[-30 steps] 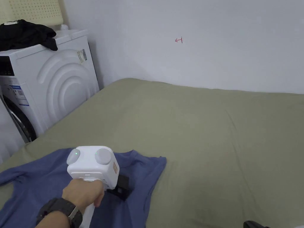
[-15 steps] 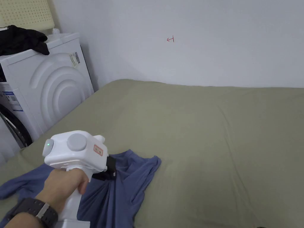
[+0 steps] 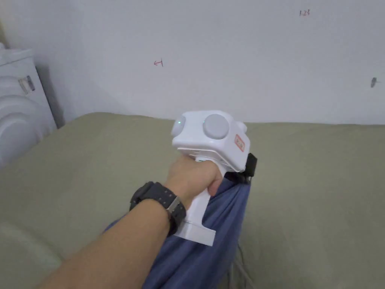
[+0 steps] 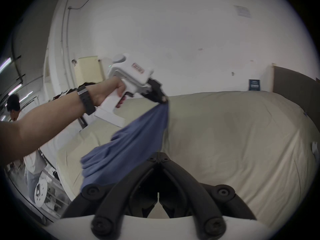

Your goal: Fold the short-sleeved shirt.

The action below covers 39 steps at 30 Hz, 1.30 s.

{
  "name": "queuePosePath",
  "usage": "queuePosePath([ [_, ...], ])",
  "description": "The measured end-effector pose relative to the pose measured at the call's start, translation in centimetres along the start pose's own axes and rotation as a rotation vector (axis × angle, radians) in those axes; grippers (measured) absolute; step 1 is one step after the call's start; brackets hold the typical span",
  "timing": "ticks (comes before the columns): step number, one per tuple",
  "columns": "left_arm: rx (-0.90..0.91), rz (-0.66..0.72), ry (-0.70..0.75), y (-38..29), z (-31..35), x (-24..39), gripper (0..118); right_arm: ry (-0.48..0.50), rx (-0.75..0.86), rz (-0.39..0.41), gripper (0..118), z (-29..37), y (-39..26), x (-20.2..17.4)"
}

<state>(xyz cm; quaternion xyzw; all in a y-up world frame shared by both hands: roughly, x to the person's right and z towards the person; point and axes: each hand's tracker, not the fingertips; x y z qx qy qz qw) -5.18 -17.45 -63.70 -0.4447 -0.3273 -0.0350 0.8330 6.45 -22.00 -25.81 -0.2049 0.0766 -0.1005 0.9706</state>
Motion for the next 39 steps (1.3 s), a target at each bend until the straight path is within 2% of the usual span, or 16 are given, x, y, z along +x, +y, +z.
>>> queuePosePath([
  [2,-0.006,-0.099,-0.102,1.5,-2.1,6.1,1,-0.02,0.006,-0.029,1,1.0,0.3,1.3],
  [6,0.02,-0.324,-0.283,1.7,-4.8,15.7,1,-0.113,0.036,-0.024,1,3.0,0.3,3.2],
  [8,-0.035,-0.408,-0.362,0.6,-6.6,18.9,1,-0.141,0.042,-0.025,1,4.0,0.1,3.9],
  [10,-0.122,-0.445,-0.373,-1.0,-9.2,20.8,1,-0.153,0.033,-0.036,1,4.7,0.0,4.6],
  [14,-0.232,-0.408,-0.274,-4.4,-13.7,21.6,1,-0.173,0.022,-0.041,1,5.1,-0.1,5.1],
  [16,-0.266,-0.349,-0.289,-5.5,-15.3,21.2,1,-0.172,0.027,-0.041,1,5.3,0.0,5.0],
  [19,-0.269,-0.349,-0.259,-6.4,-16.5,20.9,3,-0.164,0.036,-0.041,1,5.4,0.1,4.8],
  [20,-0.259,-0.343,-0.228,-6.5,-16.6,20.7,8,-0.162,0.036,-0.04,1,5.5,0.2,4.7],
  [21,-0.253,-0.326,-0.196,-6.4,-16.4,20.6,22,-0.159,0.036,-0.04,1,5.5,0.2,4.6],
  [22,-0.248,-0.309,-0.178,-6.2,-15.9,20.3,68,-0.154,0.036,-0.041,1,5.6,0.2,4.5],
  [23,-0.235,-0.291,-0.184,-5.8,-15.2,20.0,99,-0.15,0.036,-0.042,1,5.7,0.3,4.4],
  [24,-0.223,-0.273,-0.21,-5.5,-14.2,19.5,114,-0.146,0.037,-0.044,1,5.8,0.3,4.4],
  [26,-0.187,-0.232,-0.268,-4.6,-10.2,17.7,115,-0.146,0.035,-0.043,1,6.0,0.4,4.2],
  [30,-0.001,-0.22,-0.166,-6.0,0.2,12.5,115,-0.166,0.039,0.024,1,6.3,0.5,4.3],
  [35,0.282,-0.067,0.211,-14.8,12.3,5.2,115,-0.203,-0.001,0.069,1,5.3,1.0,5.4],
  [39,0.436,0.139,0.434,-23.5,18.7,1.8,115,-0.214,0.028,0.07,1,4.5,1.9,5.6],
])
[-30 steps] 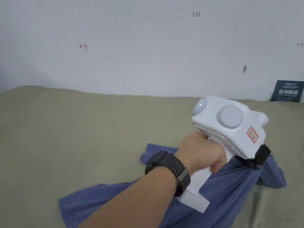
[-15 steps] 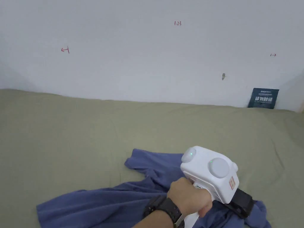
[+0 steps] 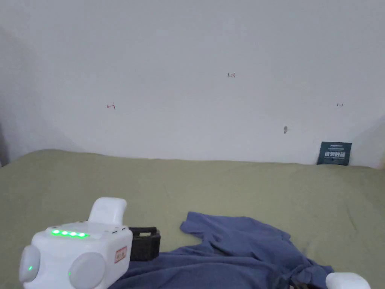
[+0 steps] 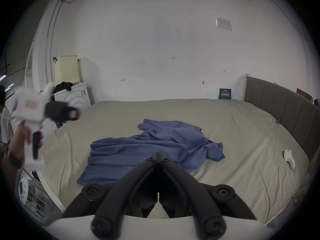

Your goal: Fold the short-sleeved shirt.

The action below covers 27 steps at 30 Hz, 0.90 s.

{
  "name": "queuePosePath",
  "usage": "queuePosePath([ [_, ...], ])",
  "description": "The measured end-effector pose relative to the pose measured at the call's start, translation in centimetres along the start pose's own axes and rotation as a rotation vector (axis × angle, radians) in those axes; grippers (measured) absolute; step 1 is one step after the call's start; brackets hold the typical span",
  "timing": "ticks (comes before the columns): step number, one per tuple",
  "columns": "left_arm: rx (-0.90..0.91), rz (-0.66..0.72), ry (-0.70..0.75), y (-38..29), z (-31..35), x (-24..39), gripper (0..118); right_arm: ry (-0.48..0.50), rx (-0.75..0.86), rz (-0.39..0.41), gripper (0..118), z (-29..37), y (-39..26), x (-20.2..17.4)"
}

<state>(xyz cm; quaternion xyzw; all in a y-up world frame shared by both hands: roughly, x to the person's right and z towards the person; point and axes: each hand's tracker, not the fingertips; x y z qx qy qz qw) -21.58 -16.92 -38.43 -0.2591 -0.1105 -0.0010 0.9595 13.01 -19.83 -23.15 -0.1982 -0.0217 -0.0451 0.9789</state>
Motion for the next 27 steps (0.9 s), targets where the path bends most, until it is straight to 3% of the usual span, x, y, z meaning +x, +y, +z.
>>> queuePosePath([
  [3,0.033,0.153,0.093,-3.6,4.3,-3.4,113,-0.015,0.014,0.026,1,-0.2,0.5,-0.5],
  [4,0.033,0.189,0.124,-4.9,5.7,-4.1,104,-0.026,0.008,0.04,1,-0.2,0.6,-0.7],
  [5,0.077,0.215,0.127,-6.2,7.1,-4.8,74,-0.028,0.008,0.039,1,0.1,0.5,-0.8],
  [6,0.101,0.212,0.147,-7.2,8.0,-5.1,16,-0.03,0.003,0.035,1,0.3,0.5,-0.8],
  [7,0.105,0.184,0.259,-8.2,9.0,-4.9,0,-0.03,-0.002,0.026,1,0.7,0.3,-0.7],
  [13,0.079,0.253,0.259,-11.4,11.6,-6.2,0,-0.038,0.012,-0.038,1,3.5,-1.7,0.0],
  [18,-0.001,0.247,0.248,-11.4,9.0,-6.4,0,-0.046,-0.016,-0.046,1,3.2,-2.4,0.6],
  [25,-0.181,0.21,0.151,-6.6,-2.5,-6.5,0,-0.039,-0.033,-0.055,1,0.2,-1.6,1.7],
  [27,-0.269,0.275,0.086,-4.5,-7.0,-7.4,0,-0.035,-0.039,-0.056,1,-0.8,-1.3,2.2],
])
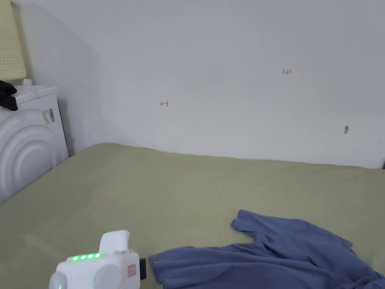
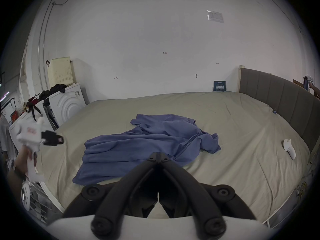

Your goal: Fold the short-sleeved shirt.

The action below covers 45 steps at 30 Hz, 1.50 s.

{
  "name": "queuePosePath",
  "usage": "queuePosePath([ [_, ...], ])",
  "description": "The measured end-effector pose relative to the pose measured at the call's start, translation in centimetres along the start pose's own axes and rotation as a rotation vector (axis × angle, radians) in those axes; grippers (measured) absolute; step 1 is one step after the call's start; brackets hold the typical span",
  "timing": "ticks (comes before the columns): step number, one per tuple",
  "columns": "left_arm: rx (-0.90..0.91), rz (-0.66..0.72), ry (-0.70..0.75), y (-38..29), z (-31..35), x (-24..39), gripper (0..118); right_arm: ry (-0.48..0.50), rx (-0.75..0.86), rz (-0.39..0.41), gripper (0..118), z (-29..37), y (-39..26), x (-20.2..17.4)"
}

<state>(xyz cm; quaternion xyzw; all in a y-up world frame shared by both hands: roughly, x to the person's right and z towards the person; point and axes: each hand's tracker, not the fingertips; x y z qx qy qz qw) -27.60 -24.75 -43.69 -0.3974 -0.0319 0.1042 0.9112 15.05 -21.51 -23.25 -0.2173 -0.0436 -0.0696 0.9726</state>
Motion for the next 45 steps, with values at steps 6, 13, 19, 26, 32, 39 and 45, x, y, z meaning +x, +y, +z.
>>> queuePosePath([
  [6,-0.227,-0.029,-0.021,5.7,-10.7,2.8,82,-0.003,-0.043,-0.013,1,-2.6,0.1,1.6],
  [13,-0.297,-0.077,0.038,5.0,-16.7,4.2,101,0.012,-0.091,-0.006,1,-4.2,-0.5,2.5],
  [19,-0.26,-0.081,0.008,3.5,-16.0,5.1,27,0.002,-0.097,0.006,1,-4.5,-0.9,3.0],
  [26,-0.279,-0.104,-0.104,2.4,-15.7,6.1,3,-0.034,-0.11,-0.062,1,-5.0,-1.0,5.9],
  [32,-0.247,-0.082,-0.137,2.5,-13.5,6.4,3,-0.185,-0.16,-0.204,64,-9.0,1.8,13.3],
  [39,-0.251,-0.106,-0.152,2.5,-13.7,6.9,3,-0.083,-0.382,-0.633,115,-19.8,3.8,19.4],
  [45,-0.277,-0.08,-0.169,2.0,-14.6,6.6,3,-0.172,-0.521,-0.692,115,-25.9,1.7,19.0],
])
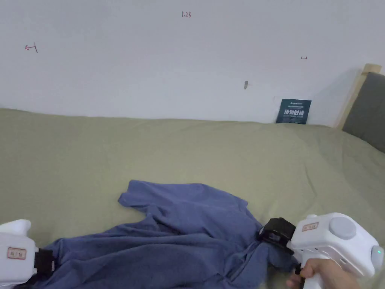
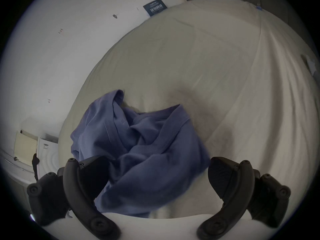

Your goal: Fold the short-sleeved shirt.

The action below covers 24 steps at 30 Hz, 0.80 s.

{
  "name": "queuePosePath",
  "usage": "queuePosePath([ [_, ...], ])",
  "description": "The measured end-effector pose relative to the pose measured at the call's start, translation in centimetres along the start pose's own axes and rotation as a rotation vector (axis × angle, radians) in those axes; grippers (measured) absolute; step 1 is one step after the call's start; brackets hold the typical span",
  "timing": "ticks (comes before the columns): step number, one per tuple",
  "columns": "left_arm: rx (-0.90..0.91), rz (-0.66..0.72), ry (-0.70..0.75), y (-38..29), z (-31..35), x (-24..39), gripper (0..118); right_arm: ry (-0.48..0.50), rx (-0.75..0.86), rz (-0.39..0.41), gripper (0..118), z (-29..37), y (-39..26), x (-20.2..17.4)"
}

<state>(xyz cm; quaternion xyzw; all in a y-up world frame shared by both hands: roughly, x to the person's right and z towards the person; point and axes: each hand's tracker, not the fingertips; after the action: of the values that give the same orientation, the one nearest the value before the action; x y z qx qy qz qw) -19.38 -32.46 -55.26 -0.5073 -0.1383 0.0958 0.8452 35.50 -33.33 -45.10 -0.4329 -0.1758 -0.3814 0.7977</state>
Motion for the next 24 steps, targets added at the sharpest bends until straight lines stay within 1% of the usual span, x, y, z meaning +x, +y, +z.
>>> queuePosePath([
  [1,0.003,-0.006,0.002,0.0,-0.1,0.0,3,0.02,-0.006,-0.007,110,-0.5,-0.2,0.0],
  [2,0.004,-0.009,0.001,0.1,-0.1,0.0,3,0.017,-0.001,-0.011,98,-0.7,-0.5,-0.3],
  [3,0.004,-0.007,0.0,0.2,0.0,0.1,3,0.001,0.005,-0.012,78,-0.6,-0.8,-0.6],
  [4,0.008,-0.007,-0.005,0.3,-0.2,-0.1,3,-0.043,0.025,0.025,36,-0.2,-1.0,-1.0],
  [5,0.017,-0.01,-0.014,0.3,-0.2,0.0,3,-0.013,0.062,0.067,15,0.3,-0.9,-1.0],
  [6,0.022,-0.007,-0.023,0.3,-0.2,0.0,3,0.04,0.065,0.1,15,0.5,-1.0,-1.0],
  [7,0.024,-0.004,-0.035,0.3,-0.2,0.0,3,0.032,0.071,0.114,15,0.8,-1.3,-1.3],
  [8,0.021,-0.001,-0.044,0.3,-0.5,0.0,3,-0.004,0.072,0.15,15,1.1,-1.5,-1.6],
  [10,0.026,-0.011,-0.037,0.2,-0.6,0.2,3,-0.009,0.093,0.207,15,1.6,-1.9,-2.3],
  [14,0.049,-0.003,-0.06,-0.2,-0.2,0.5,3,0.002,0.135,0.206,15,2.7,-2.0,-2.6],
  [16,0.064,0.001,-0.073,0.2,0.3,0.4,3,0.018,0.153,0.219,15,3.1,-1.9,-3.0],
  [19,0.102,-0.001,-0.073,1.1,1.5,0.3,3,0.03,0.195,0.279,15,4.2,-1.9,-3.9],
  [21,0.134,0.015,-0.101,1.8,2.5,0.3,3,0.045,0.211,0.328,15,4.7,-1.7,-4.7],
  [24,0.182,0.025,-0.139,3.5,4.2,0.5,3,0.07,0.238,0.371,15,5.5,-1.4,-6.5],
])
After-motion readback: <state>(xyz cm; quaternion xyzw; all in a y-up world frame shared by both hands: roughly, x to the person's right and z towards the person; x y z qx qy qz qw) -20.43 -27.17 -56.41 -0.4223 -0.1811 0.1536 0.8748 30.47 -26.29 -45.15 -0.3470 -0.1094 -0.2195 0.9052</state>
